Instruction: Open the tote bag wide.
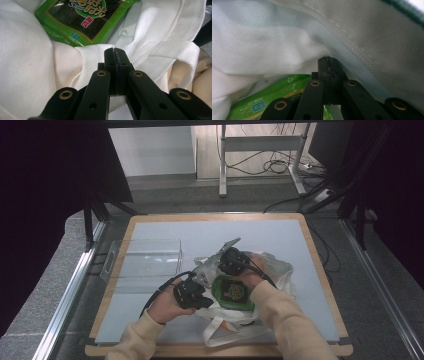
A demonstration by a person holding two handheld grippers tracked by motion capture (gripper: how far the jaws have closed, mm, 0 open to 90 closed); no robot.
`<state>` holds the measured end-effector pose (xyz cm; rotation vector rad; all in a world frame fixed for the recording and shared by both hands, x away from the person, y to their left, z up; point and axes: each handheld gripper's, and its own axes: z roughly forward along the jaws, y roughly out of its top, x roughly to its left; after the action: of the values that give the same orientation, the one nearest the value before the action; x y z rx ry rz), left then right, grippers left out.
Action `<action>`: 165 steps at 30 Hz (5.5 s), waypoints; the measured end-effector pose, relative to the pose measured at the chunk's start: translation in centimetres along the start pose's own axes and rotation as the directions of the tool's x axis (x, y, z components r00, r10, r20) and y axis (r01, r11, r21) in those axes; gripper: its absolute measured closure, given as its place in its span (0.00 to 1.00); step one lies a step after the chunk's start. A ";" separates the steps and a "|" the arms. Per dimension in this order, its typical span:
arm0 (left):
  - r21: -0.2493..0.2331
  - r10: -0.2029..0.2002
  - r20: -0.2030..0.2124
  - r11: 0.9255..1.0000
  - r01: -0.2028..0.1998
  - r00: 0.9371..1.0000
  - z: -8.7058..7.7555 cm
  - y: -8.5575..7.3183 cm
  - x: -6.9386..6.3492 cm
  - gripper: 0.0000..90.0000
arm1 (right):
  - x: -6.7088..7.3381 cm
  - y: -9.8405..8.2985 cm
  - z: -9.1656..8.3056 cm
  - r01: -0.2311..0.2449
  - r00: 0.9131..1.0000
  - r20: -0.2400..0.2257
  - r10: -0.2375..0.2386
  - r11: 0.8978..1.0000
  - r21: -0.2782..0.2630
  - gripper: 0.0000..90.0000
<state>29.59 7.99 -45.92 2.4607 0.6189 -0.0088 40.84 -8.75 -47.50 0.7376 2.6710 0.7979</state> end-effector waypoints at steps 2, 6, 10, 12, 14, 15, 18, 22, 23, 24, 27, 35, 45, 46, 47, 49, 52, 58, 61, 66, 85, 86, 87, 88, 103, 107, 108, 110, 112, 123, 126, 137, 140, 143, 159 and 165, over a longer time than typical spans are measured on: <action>0.000 -0.001 0.004 1.000 0.001 1.000 0.0 0.0 0.0 1.00 | -0.2 0.1 0.2 -0.001 1.000 0.010 0.001 1.000 -0.004 0.99; 0.000 -0.005 0.006 1.000 0.005 1.000 0.2 0.0 0.1 1.00 | -0.8 0.1 0.5 -0.027 0.999 0.024 0.028 0.999 -0.021 0.99; 0.001 -0.004 0.008 1.000 0.004 1.000 0.2 -0.1 0.2 1.00 | -0.6 -0.1 -0.2 -0.032 0.999 0.017 0.033 0.999 -0.029 0.99; 0.002 -0.009 0.007 1.000 0.009 1.000 0.2 -0.1 0.2 1.00 | -0.1 -0.1 -1.3 -0.033 0.999 0.008 0.033 0.998 -0.054 0.99; 0.009 -0.003 0.003 1.000 0.003 1.000 0.2 -0.2 0.3 1.00 | 0.4 -0.4 -2.6 -0.036 0.999 -0.003 0.036 0.997 -0.068 0.99; 0.009 -0.002 0.002 1.000 0.002 1.000 0.2 -0.2 0.3 1.00 | 0.8 -0.6 -3.2 -0.032 0.999 -0.014 0.031 0.997 -0.074 0.99; 0.008 -0.008 -0.001 1.000 0.008 1.000 0.2 -0.1 0.2 1.00 | 2.0 -1.6 -4.7 -0.020 0.999 -0.047 0.017 0.998 -0.066 0.99; -0.001 -0.020 -0.002 1.000 0.020 1.000 0.3 -0.1 0.2 1.00 | 3.7 -3.4 -6.0 0.009 0.998 -0.058 -0.011 0.999 -0.033 0.99; -0.002 -0.021 -0.002 1.000 0.021 1.000 0.3 -0.1 0.2 1.00 | 4.2 -3.8 -6.2 0.016 0.997 -0.069 -0.017 1.000 -0.025 0.99; -0.001 -0.022 -0.003 1.000 0.022 1.000 0.3 -0.1 0.2 1.00 | 4.9 -4.3 -6.4 0.020 0.996 -0.083 -0.021 1.000 -0.007 0.99; -0.007 -0.029 0.003 1.000 0.029 1.000 0.4 -0.1 0.3 1.00 | 6.2 -5.2 -6.3 0.048 0.993 -0.107 -0.043 0.998 0.042 0.99; 0.002 -0.013 0.009 1.000 0.013 1.000 0.6 0.0 0.3 1.00 | 7.9 -6.5 -6.3 0.096 0.984 -0.159 -0.079 0.990 0.106 0.99; 0.015 -0.014 0.012 1.000 0.014 1.000 0.9 0.0 0.0 1.00 | 9.2 -7.4 -5.7 0.123 0.974 -0.205 -0.094 0.983 0.138 0.99; 0.014 -0.014 0.012 1.000 0.014 1.000 0.8 0.0 0.1 1.00 | 8.9 -7.2 -6.0 0.113 0.977 -0.196 -0.089 0.986 0.119 0.99; 0.011 -0.014 0.011 1.000 0.014 1.000 0.8 -0.1 0.1 1.00 | 8.5 -7.1 -6.4 0.098 0.980 -0.184 -0.079 0.990 0.098 0.99; 0.013 -0.018 0.016 1.000 0.018 1.000 0.7 -0.2 0.2 1.00 | 7.3 -6.6 -7.4 0.076 0.986 -0.156 -0.065 0.995 0.066 0.99; 0.017 -0.015 0.016 1.000 0.015 1.000 0.7 -0.2 0.2 1.00 | 4.6 -6.1 -8.9 0.025 0.997 -0.080 -0.023 0.999 0.033 0.99; 0.019 -0.018 0.019 1.000 0.018 1.000 0.7 -0.3 0.2 1.00 | -0.6 -6.4 -9.5 -0.043 0.997 0.070 0.038 0.996 0.079 0.99; 0.020 -0.022 0.021 1.000 0.021 1.000 0.7 -0.4 0.2 1.00 | -2.5 -7.1 -9.2 -0.070 0.992 0.115 0.057 0.991 0.112 0.99; 0.018 -0.025 0.027 1.000 0.025 0.999 0.6 -0.6 0.2 1.00 | -3.7 -8.2 -8.8 -0.074 0.984 0.175 0.044 0.984 0.164 0.99; 0.027 -0.035 0.035 0.999 0.034 0.999 0.5 -1.1 -0.1 1.00 | -5.7 -8.9 -9.2 -0.143 0.950 0.304 0.074 0.967 0.211 0.99; 0.026 -0.031 0.036 0.999 0.030 0.999 0.5 -1.1 0.0 1.00 | -6.0 -9.0 -9.2 -0.152 0.949 0.302 0.086 0.967 0.205 0.99; 0.025 -0.030 0.037 0.999 0.030 0.999 0.4 -1.1 0.0 1.00 | -6.1 -9.1 -9.2 -0.162 0.950 0.298 0.098 0.967 0.198 0.99; 0.026 -0.035 0.037 0.999 0.034 0.999 0.5 -1.1 0.0 1.00 | -6.0 -9.1 -9.2 -0.163 0.950 0.297 0.100 0.967 0.196 0.99; 0.028 -0.033 0.037 0.999 0.032 0.999 0.7 -1.1 0.1 0.99 | 1.3 -7.7 -11.3 -0.014 0.998 0.058 0.007 0.993 0.113 0.99; 0.029 -0.034 0.038 0.999 0.033 0.999 0.7 -1.1 0.1 1.00 | 3.6 -8.5 -10.8 0.032 0.999 -0.016 -0.029 0.986 0.165 0.99; 0.030 -0.034 0.038 0.999 0.033 0.999 0.8 -1.1 0.1 1.00 | 4.0 -8.8 -10.8 0.031 0.999 -0.027 -0.026 0.984 0.174 0.99; 0.029 -0.034 0.040 0.999 0.033 0.999 0.9 -1.1 0.1 1.00 | 4.5 -9.5 -10.9 0.041 0.999 -0.028 -0.036 0.981 0.191 0.99; 0.026 -0.040 0.040 0.999 0.039 0.998 0.9 -1.1 0.1 1.00 | 4.8 -10.2 -11.1 0.051 0.999 -0.011 -0.050 0.976 0.211 0.99; 0.038 -0.039 0.036 0.999 0.038 0.999 0.9 -1.0 0.1 1.00 | 4.9 -12.7 -11.3 0.007 1.000 -0.021 -0.002 0.972 0.235 0.99; 0.031 -0.043 0.033 0.999 0.042 0.999 0.9 -1.0 0.1 1.00 | 4.6 -11.9 -11.8 0.002 1.000 -0.013 0.001 0.982 0.187 0.99; 0.018 -0.033 0.040 0.999 0.032 0.999 0.0 -1.1 0.1 1.00 | 3.9 -8.7 -12.5 -0.020 1.000 0.003 0.020 0.998 0.056 0.99; -0.039 -0.060 0.046 0.997 0.061 0.997 -1.1 -1.2 0.0 0.99 | 3.4 -8.5 -12.3 -0.048 0.999 0.006 0.048 0.998 0.035 0.98; -0.070 -0.056 0.033 0.996 0.058 0.998 -2.3 -1.4 0.2 0.98 | 2.9 -8.5 -11.9 -0.088 0.996 -0.001 0.088 0.996 0.024 0.97; -0.271 -0.106 -0.081 0.959 0.081 0.991 -5.6 -2.1 1.0 0.40 | 2.2 -7.5 -11.2 -0.320 0.947 -0.024 0.320 0.947 -0.009 0.41; -0.270 -0.106 -0.075 0.959 0.082 0.992 -5.6 -2.1 1.1 0.37 | 2.1 -7.4 -10.5 -0.379 0.925 0.016 0.379 0.925 0.017 0.27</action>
<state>28.92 13.03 -42.63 2.1793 0.7255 0.1379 32.19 -17.51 -43.34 1.2863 2.5607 0.8491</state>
